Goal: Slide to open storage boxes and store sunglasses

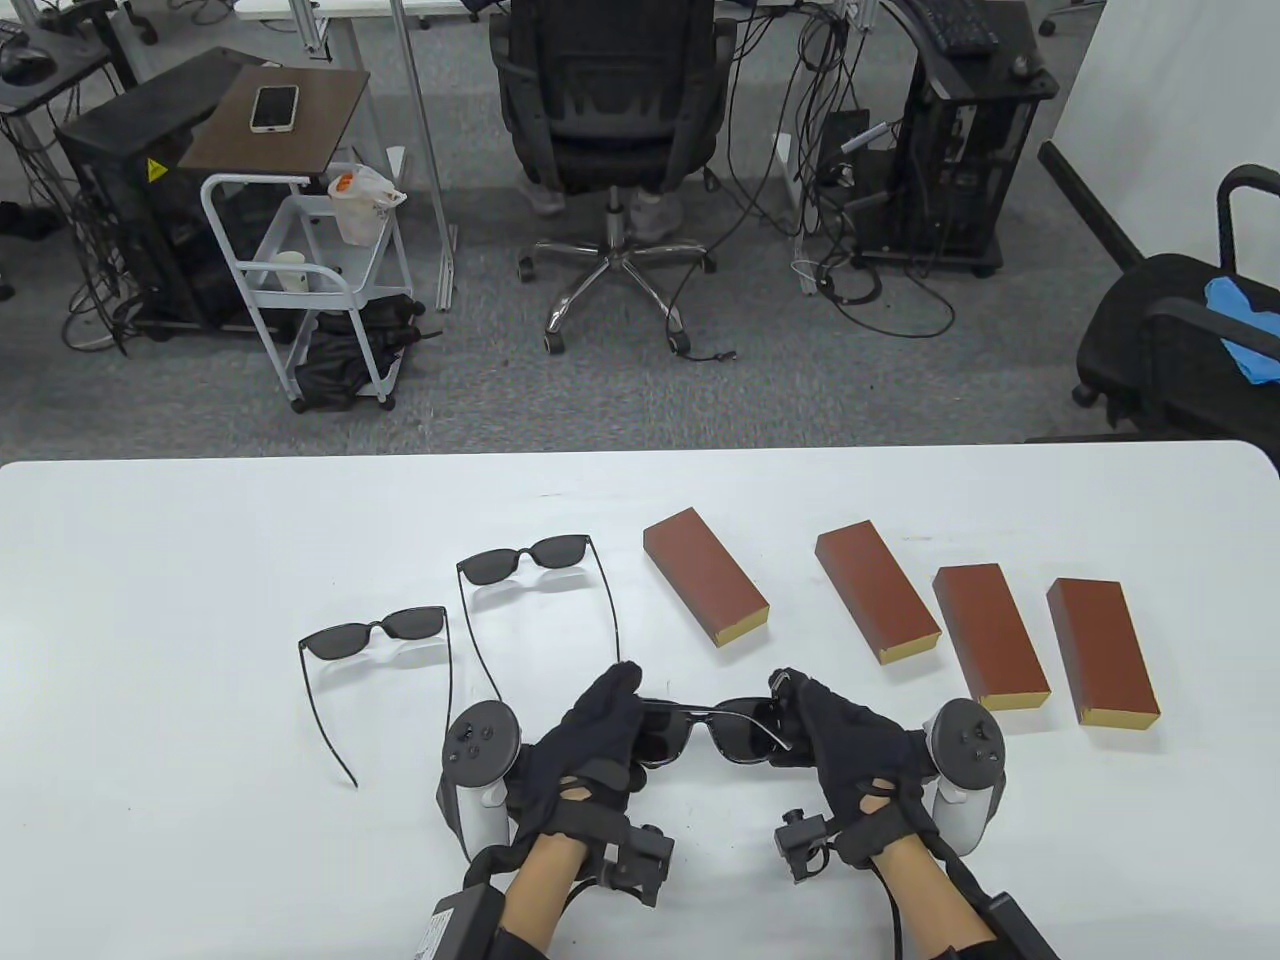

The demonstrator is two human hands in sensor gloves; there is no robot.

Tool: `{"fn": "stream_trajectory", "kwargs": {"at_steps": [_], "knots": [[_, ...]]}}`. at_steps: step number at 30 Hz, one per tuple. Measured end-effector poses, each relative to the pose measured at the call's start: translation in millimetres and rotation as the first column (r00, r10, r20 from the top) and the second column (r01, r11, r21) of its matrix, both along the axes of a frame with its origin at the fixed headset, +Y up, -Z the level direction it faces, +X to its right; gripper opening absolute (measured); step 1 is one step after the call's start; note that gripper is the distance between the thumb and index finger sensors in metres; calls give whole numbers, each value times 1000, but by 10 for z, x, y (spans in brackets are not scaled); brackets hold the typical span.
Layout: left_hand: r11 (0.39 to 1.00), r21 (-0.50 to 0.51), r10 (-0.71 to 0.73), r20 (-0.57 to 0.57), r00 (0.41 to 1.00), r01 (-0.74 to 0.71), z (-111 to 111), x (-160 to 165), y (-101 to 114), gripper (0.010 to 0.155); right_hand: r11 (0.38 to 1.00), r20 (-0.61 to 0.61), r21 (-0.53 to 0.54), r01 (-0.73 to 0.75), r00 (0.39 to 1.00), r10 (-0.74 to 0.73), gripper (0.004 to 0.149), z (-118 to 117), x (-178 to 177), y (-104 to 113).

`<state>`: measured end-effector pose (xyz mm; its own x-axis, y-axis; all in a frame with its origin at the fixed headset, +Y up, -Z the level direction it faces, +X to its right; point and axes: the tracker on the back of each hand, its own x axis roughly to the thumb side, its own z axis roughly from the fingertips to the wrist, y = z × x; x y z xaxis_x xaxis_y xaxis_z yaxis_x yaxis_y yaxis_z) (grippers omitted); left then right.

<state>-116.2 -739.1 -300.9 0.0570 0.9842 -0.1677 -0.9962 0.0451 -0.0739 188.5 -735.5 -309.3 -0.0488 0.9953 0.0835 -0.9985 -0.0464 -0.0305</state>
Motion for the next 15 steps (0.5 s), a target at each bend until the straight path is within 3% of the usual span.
{"fn": "stream_trajectory", "kwargs": {"at_steps": [11, 15], "knots": [[986, 10, 163, 147, 976, -166, 18, 95, -48, 74, 999, 66, -45, 22, 998, -19, 47, 8, 80, 12], [974, 3, 222, 203, 954, -227, 25, 134, -43, 79, 998, 94, -54, -35, 995, 40, 46, 9, 113, 32]]}}
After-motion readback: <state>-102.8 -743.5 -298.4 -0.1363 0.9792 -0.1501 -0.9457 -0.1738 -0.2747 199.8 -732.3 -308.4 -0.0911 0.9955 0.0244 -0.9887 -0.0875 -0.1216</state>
